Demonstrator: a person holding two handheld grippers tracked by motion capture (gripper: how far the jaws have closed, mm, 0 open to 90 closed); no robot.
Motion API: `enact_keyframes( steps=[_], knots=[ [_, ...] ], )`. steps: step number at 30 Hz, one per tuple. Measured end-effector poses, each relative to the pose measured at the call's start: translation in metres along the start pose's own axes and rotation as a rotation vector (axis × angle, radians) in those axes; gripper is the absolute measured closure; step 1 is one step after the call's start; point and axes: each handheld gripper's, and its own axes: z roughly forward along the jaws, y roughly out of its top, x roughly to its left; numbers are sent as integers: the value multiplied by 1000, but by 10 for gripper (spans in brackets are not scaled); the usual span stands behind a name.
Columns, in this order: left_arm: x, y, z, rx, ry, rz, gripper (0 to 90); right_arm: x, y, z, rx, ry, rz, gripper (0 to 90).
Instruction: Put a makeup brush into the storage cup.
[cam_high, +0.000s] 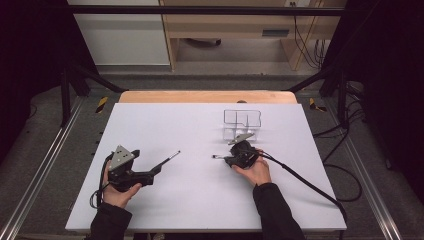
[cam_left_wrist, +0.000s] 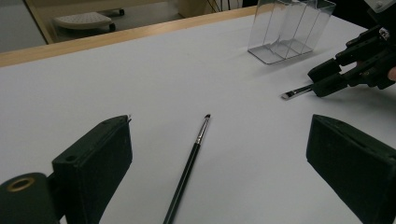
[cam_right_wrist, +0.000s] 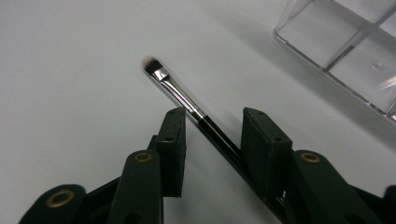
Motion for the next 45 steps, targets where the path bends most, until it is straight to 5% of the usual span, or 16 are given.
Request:
enact_keyframes(
  steps=[19, 24, 32, 37, 45],
  knots=[
    [0, 0, 0, 1, -9, 2, 68, 1, 1, -3, 33, 1, 14, 839],
    [-1, 0, 0, 3, -12, 5, 69, 1, 1, -3, 37, -2, 23, 836],
    [-1, 0, 0, 5, -14, 8, 70, 0, 10, -20, 22, -12, 1, 646],
    [-1, 1, -1, 4, -16, 12, 70, 1, 26, -29, 84, 9, -19, 606],
    [-1, 1, -1, 7, -19, 14, 70, -1, 32, -16, 228, 27, -29, 625]
  ],
)
